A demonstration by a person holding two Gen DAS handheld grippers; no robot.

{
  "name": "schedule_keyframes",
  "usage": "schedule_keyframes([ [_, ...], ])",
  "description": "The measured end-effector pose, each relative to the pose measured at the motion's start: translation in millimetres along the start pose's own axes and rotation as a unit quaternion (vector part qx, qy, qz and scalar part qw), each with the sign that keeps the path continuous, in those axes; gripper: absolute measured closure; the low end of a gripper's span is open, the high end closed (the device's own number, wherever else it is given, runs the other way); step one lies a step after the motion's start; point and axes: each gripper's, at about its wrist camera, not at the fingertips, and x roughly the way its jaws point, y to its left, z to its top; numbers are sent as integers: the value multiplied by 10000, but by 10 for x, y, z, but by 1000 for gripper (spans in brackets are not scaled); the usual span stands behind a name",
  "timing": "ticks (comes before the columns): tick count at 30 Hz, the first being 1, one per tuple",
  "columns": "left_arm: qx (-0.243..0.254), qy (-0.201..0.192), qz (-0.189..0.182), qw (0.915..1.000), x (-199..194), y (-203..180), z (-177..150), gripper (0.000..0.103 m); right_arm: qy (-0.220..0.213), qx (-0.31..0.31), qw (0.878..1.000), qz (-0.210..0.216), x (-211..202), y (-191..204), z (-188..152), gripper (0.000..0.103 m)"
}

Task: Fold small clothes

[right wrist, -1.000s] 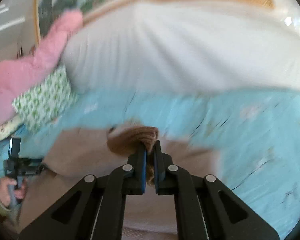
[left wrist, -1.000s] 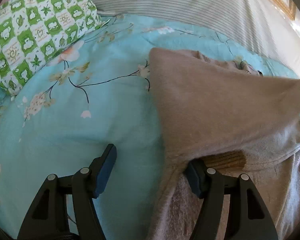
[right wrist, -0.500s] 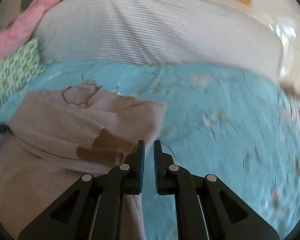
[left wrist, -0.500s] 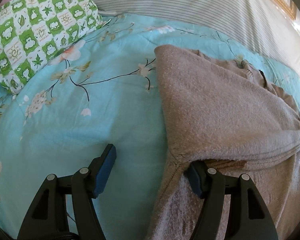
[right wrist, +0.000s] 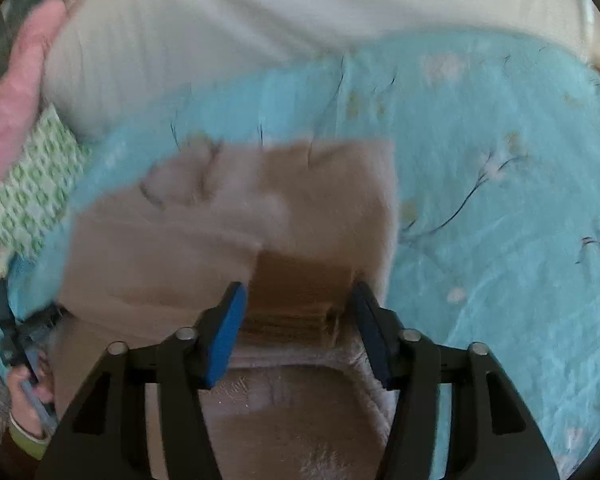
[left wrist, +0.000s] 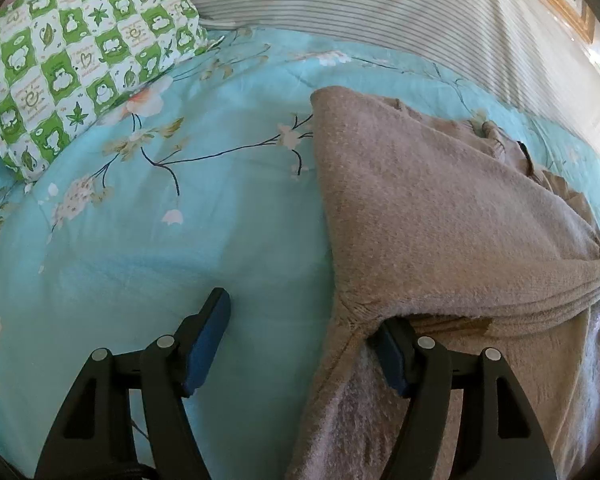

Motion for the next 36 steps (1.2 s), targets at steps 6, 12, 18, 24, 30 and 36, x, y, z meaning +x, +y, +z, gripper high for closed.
schedule_keyframes([
  [6, -104, -13, -31, 9999, -12, 22, 3, 33, -699, -63, 9970, -333, -172, 53, 3, 93],
  [12, -118, 111, -87, 9998, -74, 49, -38, 33, -259, 441, 9986, -150, -93, -176, -162, 79],
  [18, -208, 250, -223, 9992, -279, 163, -230, 35, -771, 446, 9960, -20, -700, -153, -486, 48],
  [24, -64, 363, -522, 9980, -707, 213, -685, 35, -659, 352, 9970, 194, -1035, -88, -973, 45],
  [30, 7, 483, -799, 9956, -1142, 180, -1267, 33, -615, 460, 9964, 353, -1293, -86, -1473, 45],
  [36, -251, 626, -1218, 9903, -1457, 215, -1824, 32, -655, 564, 9953, 431, -1533, -163, -1880, 45],
])
